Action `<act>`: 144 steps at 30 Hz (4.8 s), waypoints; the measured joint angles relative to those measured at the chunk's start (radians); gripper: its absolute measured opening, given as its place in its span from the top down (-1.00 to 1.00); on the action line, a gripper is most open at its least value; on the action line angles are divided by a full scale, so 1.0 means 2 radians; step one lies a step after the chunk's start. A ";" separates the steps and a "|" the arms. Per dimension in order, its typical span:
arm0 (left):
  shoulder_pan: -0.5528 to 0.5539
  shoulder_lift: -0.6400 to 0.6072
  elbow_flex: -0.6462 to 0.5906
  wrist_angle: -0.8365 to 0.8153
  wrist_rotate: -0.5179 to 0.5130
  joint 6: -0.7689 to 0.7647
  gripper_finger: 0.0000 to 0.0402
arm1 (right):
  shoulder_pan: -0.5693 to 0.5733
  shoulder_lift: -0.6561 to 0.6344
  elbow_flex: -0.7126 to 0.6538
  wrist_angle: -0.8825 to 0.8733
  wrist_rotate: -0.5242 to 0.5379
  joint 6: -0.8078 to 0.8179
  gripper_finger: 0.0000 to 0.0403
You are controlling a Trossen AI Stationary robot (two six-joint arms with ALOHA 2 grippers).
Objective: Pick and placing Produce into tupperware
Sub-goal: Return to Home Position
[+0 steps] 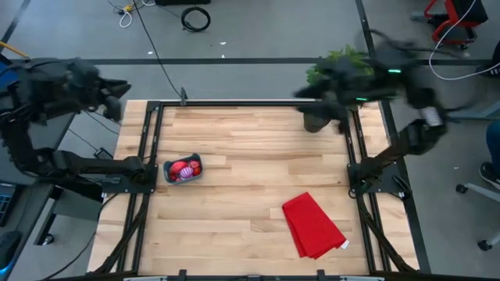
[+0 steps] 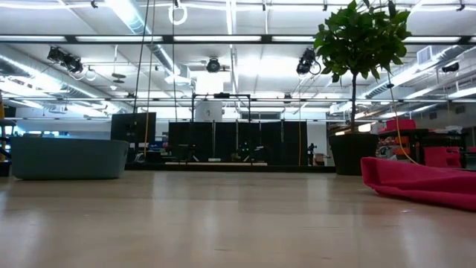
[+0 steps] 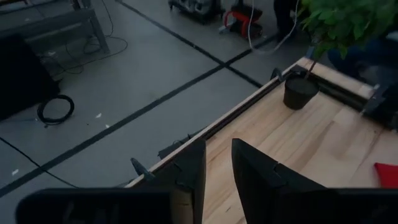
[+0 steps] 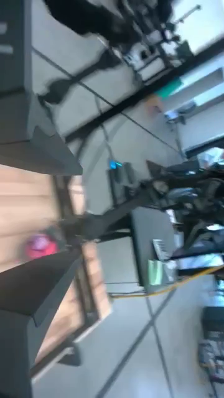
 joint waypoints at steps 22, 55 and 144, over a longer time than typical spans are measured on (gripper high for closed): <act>0.005 -0.277 -0.060 0.009 0.000 -0.123 0.58 | 0.062 -0.180 -0.064 -0.110 0.046 -0.094 -0.09; 0.004 -0.316 -0.221 0.119 0.002 -0.102 0.60 | 0.062 -0.415 -0.576 0.317 0.006 0.014 -0.09; 0.033 -0.522 -1.039 0.749 0.092 -0.189 0.60 | 0.061 -0.661 -1.159 0.659 0.159 0.158 -0.09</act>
